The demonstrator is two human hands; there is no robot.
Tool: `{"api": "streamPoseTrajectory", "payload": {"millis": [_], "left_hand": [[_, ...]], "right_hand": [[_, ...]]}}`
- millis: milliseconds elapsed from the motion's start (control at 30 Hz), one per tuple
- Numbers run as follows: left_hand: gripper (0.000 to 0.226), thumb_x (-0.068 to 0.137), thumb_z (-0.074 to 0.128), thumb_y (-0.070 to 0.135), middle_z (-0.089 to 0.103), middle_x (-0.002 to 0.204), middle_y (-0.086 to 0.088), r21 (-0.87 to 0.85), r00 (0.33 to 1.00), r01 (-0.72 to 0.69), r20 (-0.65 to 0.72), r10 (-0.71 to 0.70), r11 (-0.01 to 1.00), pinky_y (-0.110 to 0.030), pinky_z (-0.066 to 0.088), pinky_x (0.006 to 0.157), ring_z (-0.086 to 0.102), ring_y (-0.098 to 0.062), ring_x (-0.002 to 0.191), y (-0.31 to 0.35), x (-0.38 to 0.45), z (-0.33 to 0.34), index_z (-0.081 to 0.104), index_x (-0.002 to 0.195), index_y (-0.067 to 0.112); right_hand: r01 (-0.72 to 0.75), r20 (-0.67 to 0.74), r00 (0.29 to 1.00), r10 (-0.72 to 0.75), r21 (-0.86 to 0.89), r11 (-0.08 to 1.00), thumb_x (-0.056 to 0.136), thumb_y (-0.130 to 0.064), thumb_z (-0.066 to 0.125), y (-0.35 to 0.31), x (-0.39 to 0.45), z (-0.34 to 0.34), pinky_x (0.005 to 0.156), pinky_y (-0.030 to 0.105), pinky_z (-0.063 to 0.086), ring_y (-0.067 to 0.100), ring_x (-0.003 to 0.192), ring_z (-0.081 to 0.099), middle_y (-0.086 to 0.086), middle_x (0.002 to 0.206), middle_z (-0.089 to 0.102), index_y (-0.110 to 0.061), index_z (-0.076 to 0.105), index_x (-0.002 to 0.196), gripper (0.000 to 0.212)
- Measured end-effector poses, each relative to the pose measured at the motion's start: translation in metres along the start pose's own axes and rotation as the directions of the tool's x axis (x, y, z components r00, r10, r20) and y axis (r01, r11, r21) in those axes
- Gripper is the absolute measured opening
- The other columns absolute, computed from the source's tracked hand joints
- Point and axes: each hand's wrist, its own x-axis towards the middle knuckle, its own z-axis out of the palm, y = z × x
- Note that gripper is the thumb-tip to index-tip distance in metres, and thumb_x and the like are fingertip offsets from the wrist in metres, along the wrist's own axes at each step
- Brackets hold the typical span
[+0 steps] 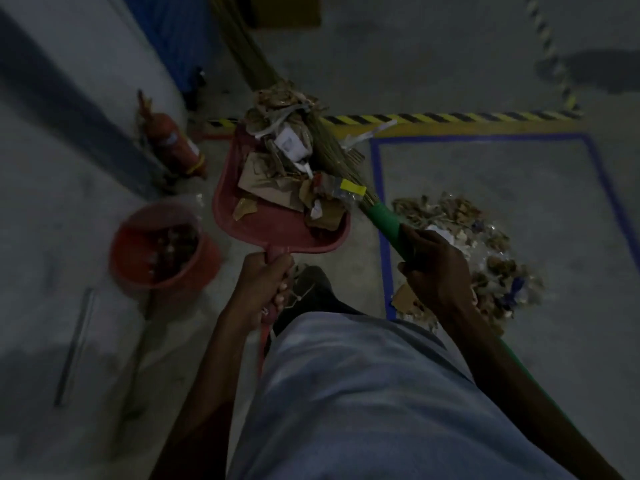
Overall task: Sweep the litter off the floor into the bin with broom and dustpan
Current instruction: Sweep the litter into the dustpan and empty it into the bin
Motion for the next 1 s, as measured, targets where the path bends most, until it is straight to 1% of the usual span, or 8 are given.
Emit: {"api": "streamPoseTrajectory", "payload": {"millis": [33, 133, 267, 400, 533, 700, 833, 1000], "left_hand": [[0.038, 0.097, 0.054, 0.018, 0.039, 0.048, -0.002, -0.037, 0.999, 0.016, -0.041, -0.018, 0.999, -0.019, 0.023, 0.045, 0.033, -0.014, 0.035, -0.006, -0.006, -0.007, 0.047, 0.06, 0.014], [0.033, 0.097, 0.055, 0.02, 0.042, 0.046, 0.001, -0.139, 0.993, 0.03, -0.106, -0.045, 0.99, -0.024, 0.022, 0.054, 0.033, -0.013, 0.034, -0.019, -0.015, -0.028, 0.051, 0.066, 0.014], [0.043, 0.097, 0.056, 0.02, 0.041, 0.049, -0.003, -0.233, 0.984, 0.013, -0.17, -0.054, 0.972, -0.023, 0.023, 0.051, 0.033, -0.014, 0.035, -0.033, -0.017, -0.063, 0.054, 0.053, 0.02], [0.034, 0.096, 0.058, 0.021, 0.041, 0.053, -0.007, -0.27, 0.969, 0.014, -0.233, -0.079, 0.963, -0.019, 0.025, 0.044, 0.034, -0.016, 0.036, -0.04, -0.013, -0.107, 0.051, 0.065, 0.009], [0.035, 0.1, 0.054, 0.016, 0.04, 0.048, -0.001, -0.307, 0.956, 0.027, -0.27, -0.114, 0.951, -0.015, 0.023, 0.033, 0.032, -0.01, 0.032, -0.041, -0.004, -0.172, 0.048, 0.066, 0.011], [0.019, 0.101, 0.053, 0.018, 0.044, 0.055, -0.002, -0.314, 0.958, 0.014, -0.269, -0.103, 0.949, -0.017, 0.028, 0.035, 0.035, -0.01, 0.036, -0.044, 0.017, -0.267, 0.052, 0.083, 0.009], [0.01, 0.1, 0.052, 0.015, 0.043, 0.054, -0.003, -0.297, 0.965, 0.031, -0.239, -0.105, 0.954, -0.019, 0.031, 0.038, 0.035, -0.012, 0.037, -0.049, 0.049, -0.347, 0.057, 0.095, 0.008], [0.026, 0.098, 0.056, 0.017, 0.043, 0.054, -0.003, -0.298, 0.958, 0.118, -0.217, -0.188, 0.947, -0.021, 0.026, 0.046, 0.035, -0.012, 0.035, -0.062, 0.092, -0.419, 0.049, 0.074, 0.013]], "right_hand": [[0.046, 0.018, 0.999, -0.046, 0.0, 0.999, 0.071, -0.005, 0.082, -0.007, 0.004, 0.006, 0.066, 0.03, 0.043, 0.036, 0.097, 0.064, 0.01, 0.126, 0.065, -0.015, 0.058, 0.138, 0.072], [0.147, 0.072, 0.986, -0.148, 0.024, 0.989, 0.072, -0.006, 0.08, -0.026, 0.018, 0.022, 0.065, 0.037, 0.054, 0.035, 0.096, 0.066, 0.009, 0.131, 0.063, -0.017, 0.056, 0.139, 0.072], [0.228, 0.142, 0.962, -0.233, 0.054, 0.972, 0.075, -0.009, 0.081, -0.059, 0.038, 0.045, 0.074, 0.044, 0.057, 0.034, 0.103, 0.065, 0.008, 0.133, 0.062, -0.018, 0.054, 0.141, 0.073], [0.273, 0.188, 0.943, -0.273, 0.027, 0.962, 0.076, -0.01, 0.082, -0.106, 0.056, 0.071, 0.078, 0.038, 0.053, 0.034, 0.106, 0.065, 0.008, 0.133, 0.062, -0.018, 0.055, 0.14, 0.07], [0.257, 0.241, 0.934, -0.262, 0.056, 0.965, 0.075, -0.01, 0.082, -0.169, 0.071, 0.114, 0.081, 0.04, 0.053, 0.033, 0.108, 0.063, 0.007, 0.131, 0.063, -0.019, 0.056, 0.14, 0.07], [0.156, 0.273, 0.944, -0.185, 0.124, 0.98, 0.073, -0.006, 0.083, -0.249, 0.083, 0.174, 0.09, 0.05, 0.054, 0.033, 0.113, 0.062, 0.008, 0.13, 0.064, -0.018, 0.058, 0.139, 0.071], [0.154, 0.283, 0.942, -0.181, 0.114, 0.981, 0.072, -0.007, 0.083, -0.311, 0.086, 0.227, 0.085, 0.047, 0.056, 0.032, 0.109, 0.064, 0.008, 0.127, 0.065, -0.019, 0.056, 0.14, 0.074], [0.151, 0.306, 0.939, -0.159, 0.05, 0.987, 0.072, -0.005, 0.081, -0.364, 0.091, 0.291, 0.076, 0.037, 0.055, 0.03, 0.101, 0.066, 0.006, 0.124, 0.066, -0.019, 0.056, 0.14, 0.074]]}}
